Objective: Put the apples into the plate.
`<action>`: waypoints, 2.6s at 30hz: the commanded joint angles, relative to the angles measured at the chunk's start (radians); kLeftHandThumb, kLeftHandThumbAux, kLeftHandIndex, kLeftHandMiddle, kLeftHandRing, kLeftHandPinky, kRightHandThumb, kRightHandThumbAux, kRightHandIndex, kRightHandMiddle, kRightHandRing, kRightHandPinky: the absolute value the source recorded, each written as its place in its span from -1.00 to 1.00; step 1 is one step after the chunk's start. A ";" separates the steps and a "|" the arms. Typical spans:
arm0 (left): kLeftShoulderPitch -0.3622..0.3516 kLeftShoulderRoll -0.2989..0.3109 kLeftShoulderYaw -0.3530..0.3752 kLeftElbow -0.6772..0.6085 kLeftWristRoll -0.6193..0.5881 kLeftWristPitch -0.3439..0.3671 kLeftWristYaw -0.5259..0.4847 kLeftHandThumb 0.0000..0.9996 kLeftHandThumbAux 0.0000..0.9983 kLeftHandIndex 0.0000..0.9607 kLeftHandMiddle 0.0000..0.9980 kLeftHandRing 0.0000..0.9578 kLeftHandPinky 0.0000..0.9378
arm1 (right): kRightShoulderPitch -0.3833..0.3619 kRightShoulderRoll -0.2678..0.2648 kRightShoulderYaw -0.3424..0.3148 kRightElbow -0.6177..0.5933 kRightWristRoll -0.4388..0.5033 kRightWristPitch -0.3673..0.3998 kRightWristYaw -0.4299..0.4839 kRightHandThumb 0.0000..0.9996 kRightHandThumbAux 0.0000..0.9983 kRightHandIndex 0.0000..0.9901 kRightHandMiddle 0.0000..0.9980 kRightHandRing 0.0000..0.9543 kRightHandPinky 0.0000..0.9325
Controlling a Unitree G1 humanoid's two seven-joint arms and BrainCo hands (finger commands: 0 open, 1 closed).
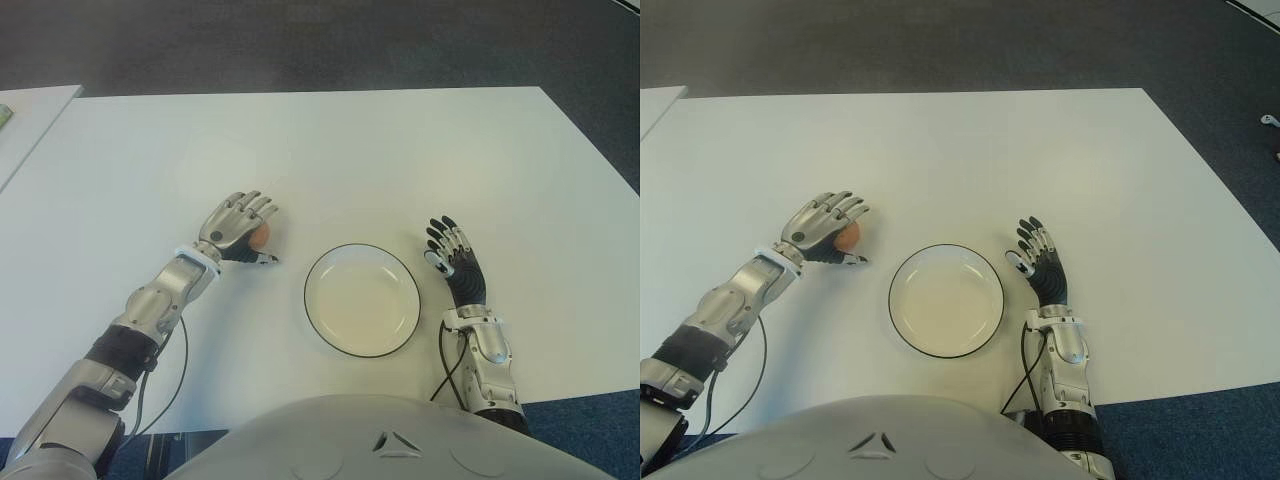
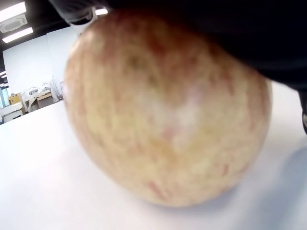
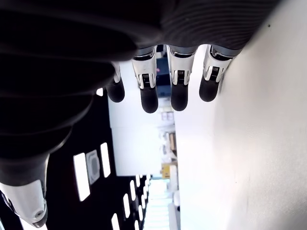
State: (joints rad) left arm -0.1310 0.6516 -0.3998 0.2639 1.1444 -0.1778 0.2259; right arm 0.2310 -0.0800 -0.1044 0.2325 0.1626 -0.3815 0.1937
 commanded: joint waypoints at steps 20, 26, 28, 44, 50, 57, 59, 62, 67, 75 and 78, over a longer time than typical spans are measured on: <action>-0.088 -0.093 -0.137 0.344 -0.049 -0.027 0.168 -0.48 -0.32 -0.78 -0.77 -0.79 -0.66 | 0.121 0.010 -0.029 0.107 0.018 0.025 0.012 -0.53 0.27 -0.87 -0.74 -0.82 -0.81; -0.121 -0.124 -0.164 0.467 -0.077 -0.061 0.241 -0.36 -0.26 -0.65 -0.64 -0.66 -0.54 | 0.136 0.001 -0.036 0.076 0.027 0.029 0.023 -0.49 0.27 -0.88 -0.75 -0.83 -0.81; -0.132 -0.131 -0.171 0.504 -0.089 -0.075 0.263 -0.26 -0.23 -0.53 -0.49 -0.51 -0.41 | 0.140 -0.002 -0.037 0.068 0.028 0.029 0.025 -0.49 0.26 -0.87 -0.74 -0.82 -0.83; -0.209 -0.157 -0.285 0.663 -0.068 -0.060 0.392 0.47 0.38 -0.08 0.53 0.61 0.64 | 0.170 -0.022 -0.064 0.014 0.077 0.031 0.062 -0.47 0.26 -0.83 -0.65 -0.76 -0.83; -0.216 -0.162 -0.275 0.675 -0.130 -0.091 0.326 0.50 0.39 -0.08 0.62 0.69 0.72 | 0.174 -0.023 -0.072 0.008 0.088 0.028 0.070 -0.46 0.25 -0.81 -0.62 -0.74 -0.81; -0.222 -0.155 -0.269 0.663 -0.183 -0.101 0.217 0.51 0.39 -0.08 0.67 0.73 0.76 | 0.170 -0.020 -0.079 0.015 0.089 0.016 0.074 -0.47 0.22 -0.79 -0.61 -0.73 -0.80; -0.221 -0.153 -0.259 0.657 -0.209 -0.115 0.190 0.51 0.39 -0.08 0.70 0.75 0.79 | 0.168 -0.019 -0.082 0.017 0.091 0.016 0.075 -0.47 0.21 -0.78 -0.61 -0.73 -0.83; -0.223 -0.149 -0.255 0.652 -0.229 -0.128 0.169 0.51 0.39 -0.08 0.72 0.77 0.81 | 0.164 -0.017 -0.084 0.021 0.094 0.016 0.075 -0.48 0.21 -0.78 -0.61 -0.74 -0.85; -0.230 -0.140 -0.265 0.641 -0.238 -0.129 0.144 0.51 0.39 -0.08 0.76 0.81 0.83 | 0.157 -0.012 -0.088 0.027 0.094 0.009 0.072 -0.47 0.19 -0.76 -0.59 -0.73 -0.87; -0.227 -0.127 -0.256 0.617 -0.257 -0.138 0.140 0.51 0.39 -0.08 0.77 0.81 0.83 | 0.143 0.000 -0.097 0.042 0.101 -0.008 0.071 -0.44 0.20 -0.73 -0.55 -0.71 -0.83; -0.205 -0.076 -0.222 0.487 -0.296 -0.157 0.097 0.51 0.39 -0.08 0.78 0.81 0.84 | 0.136 0.008 -0.101 0.049 0.106 -0.022 0.072 -0.42 0.21 -0.72 -0.53 -0.69 -0.80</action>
State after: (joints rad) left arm -0.4370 0.5482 -0.6020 0.8024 0.8575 -0.3109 0.4404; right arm 0.3344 -0.1001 -0.2046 0.1918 0.2604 -0.4451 0.2690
